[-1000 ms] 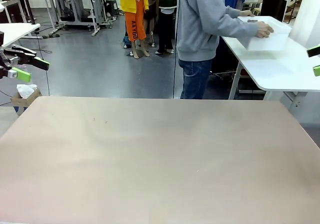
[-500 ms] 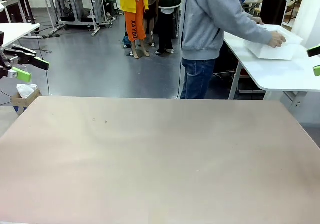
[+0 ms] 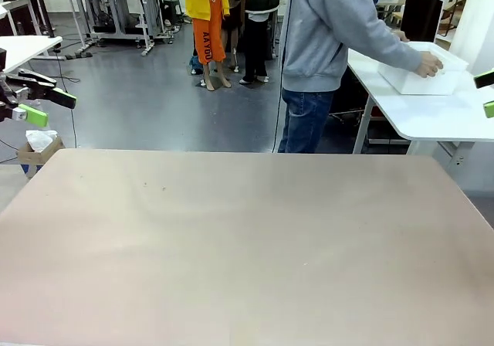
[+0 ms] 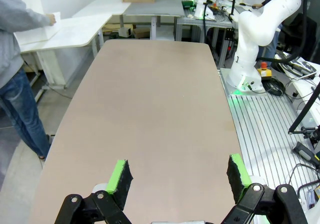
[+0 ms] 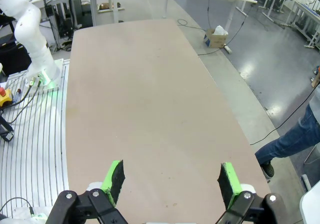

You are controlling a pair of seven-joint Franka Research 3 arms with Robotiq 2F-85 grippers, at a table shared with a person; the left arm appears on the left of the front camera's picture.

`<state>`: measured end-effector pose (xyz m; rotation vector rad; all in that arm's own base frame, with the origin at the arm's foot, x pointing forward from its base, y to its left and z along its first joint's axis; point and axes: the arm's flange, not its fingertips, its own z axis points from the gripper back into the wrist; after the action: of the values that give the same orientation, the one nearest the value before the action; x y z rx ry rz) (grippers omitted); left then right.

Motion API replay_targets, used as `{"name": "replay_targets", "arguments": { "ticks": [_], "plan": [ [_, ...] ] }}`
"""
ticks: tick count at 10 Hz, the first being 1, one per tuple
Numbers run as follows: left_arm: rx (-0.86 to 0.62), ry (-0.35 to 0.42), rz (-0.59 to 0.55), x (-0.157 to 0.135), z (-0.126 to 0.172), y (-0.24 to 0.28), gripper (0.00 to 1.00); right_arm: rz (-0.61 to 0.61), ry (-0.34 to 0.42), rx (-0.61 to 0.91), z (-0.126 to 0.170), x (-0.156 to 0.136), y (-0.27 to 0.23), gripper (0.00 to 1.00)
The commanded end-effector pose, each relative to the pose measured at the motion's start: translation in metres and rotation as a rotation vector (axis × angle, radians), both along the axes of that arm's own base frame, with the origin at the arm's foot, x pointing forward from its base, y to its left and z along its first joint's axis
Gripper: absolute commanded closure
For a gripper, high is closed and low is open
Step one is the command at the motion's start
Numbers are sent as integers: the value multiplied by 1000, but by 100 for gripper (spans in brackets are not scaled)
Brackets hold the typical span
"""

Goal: Stack the cups and store them in the basket.
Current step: Place the stack of Reusable plastic cups into the Pantry Basket.

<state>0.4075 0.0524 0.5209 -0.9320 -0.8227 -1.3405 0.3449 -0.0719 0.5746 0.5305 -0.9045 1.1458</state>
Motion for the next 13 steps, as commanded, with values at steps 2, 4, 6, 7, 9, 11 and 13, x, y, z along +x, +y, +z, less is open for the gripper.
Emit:
{"name": "replay_targets", "arguments": {
  "ticks": [2,4,6,7,9,11,13],
  "plan": [
    [10,13,1,-1,2,0,0,-3,-5,26,4,3,2,0],
    [10,13,1,-1,2,0,0,-3,-5,26,4,3,2,0],
    [10,13,1,-1,2,0,0,-3,-5,26,4,3,2,0],
    [10,13,1,-1,2,0,0,-3,-5,26,4,3,2,0],
    [10,13,1,-1,2,0,0,-3,-5,26,4,3,2,0],
    [10,13,1,-1,2,0,0,-3,-5,26,4,3,2,0],
    [10,13,1,-1,2,0,0,-3,-5,26,4,3,2,0]
  ]
}}
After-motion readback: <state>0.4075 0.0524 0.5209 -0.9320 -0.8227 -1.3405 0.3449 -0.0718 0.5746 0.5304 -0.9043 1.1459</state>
